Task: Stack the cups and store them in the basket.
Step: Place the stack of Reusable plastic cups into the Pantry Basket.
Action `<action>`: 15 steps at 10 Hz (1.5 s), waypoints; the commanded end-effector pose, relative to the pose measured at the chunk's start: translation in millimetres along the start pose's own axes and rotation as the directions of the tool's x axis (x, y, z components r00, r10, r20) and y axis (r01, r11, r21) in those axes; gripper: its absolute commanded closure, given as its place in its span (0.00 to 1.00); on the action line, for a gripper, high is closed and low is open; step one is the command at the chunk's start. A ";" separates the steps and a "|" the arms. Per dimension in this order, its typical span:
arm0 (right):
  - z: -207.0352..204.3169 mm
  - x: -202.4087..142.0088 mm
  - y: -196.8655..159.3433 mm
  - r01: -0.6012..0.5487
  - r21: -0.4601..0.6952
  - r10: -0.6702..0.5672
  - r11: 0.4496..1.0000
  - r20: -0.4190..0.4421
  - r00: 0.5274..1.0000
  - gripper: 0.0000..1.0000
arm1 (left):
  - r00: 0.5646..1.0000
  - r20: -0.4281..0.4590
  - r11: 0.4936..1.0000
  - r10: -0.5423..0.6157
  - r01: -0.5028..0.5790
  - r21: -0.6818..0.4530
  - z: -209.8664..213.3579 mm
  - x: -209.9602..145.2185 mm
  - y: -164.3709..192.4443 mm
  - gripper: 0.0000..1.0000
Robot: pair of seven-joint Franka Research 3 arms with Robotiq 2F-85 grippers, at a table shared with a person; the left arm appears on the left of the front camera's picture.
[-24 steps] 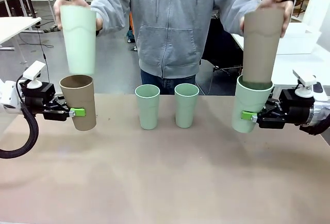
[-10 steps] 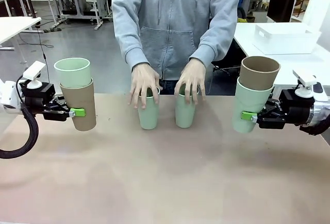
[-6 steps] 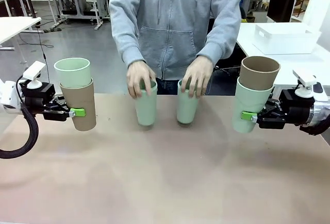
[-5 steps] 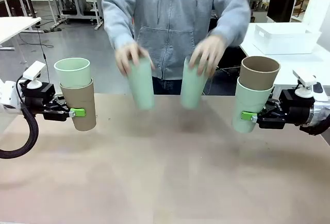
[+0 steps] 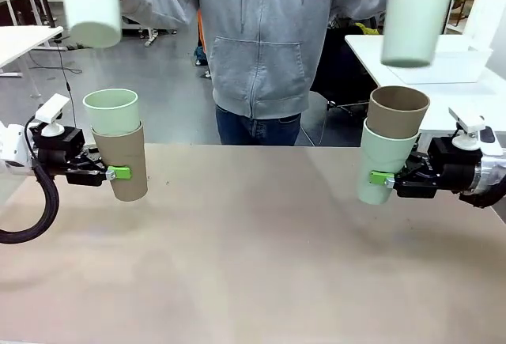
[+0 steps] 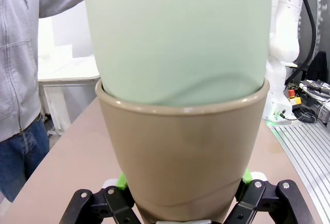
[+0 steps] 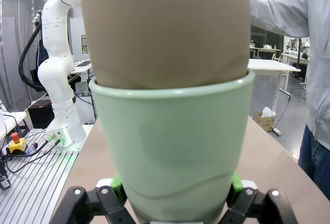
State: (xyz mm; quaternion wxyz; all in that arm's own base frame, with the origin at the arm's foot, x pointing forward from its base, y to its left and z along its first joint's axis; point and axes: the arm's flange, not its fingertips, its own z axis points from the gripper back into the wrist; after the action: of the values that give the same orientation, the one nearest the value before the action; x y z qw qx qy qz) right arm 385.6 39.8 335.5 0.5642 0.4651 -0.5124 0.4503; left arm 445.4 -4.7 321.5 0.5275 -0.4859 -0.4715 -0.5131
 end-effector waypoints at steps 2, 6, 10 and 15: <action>-0.3 2.6 0.1 -0.007 0.002 0.007 1.000 0.002 1.000 0.16 | 1.000 0.002 1.000 -0.011 0.011 0.000 0.7 4.2 1.1 0.15; -0.3 2.6 0.1 -0.007 0.002 0.007 1.000 0.002 1.000 0.16 | 1.000 0.002 1.000 -0.011 0.011 0.000 0.7 4.2 1.1 0.15; -0.3 2.6 0.1 -0.007 0.002 0.007 1.000 0.002 1.000 0.16 | 1.000 0.002 1.000 -0.011 0.011 0.000 0.7 4.2 1.1 0.15; -0.3 2.6 0.1 -0.007 0.002 0.007 1.000 0.002 1.000 0.16 | 1.000 0.002 1.000 -0.011 0.011 0.000 0.7 4.2 1.1 0.15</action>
State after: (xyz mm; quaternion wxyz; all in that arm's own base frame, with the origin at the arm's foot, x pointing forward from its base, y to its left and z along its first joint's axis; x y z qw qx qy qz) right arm 385.5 39.8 334.3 0.5651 0.4657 -0.5113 0.4498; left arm 445.7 -4.1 319.7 0.5302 -0.4844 -0.4704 -0.5128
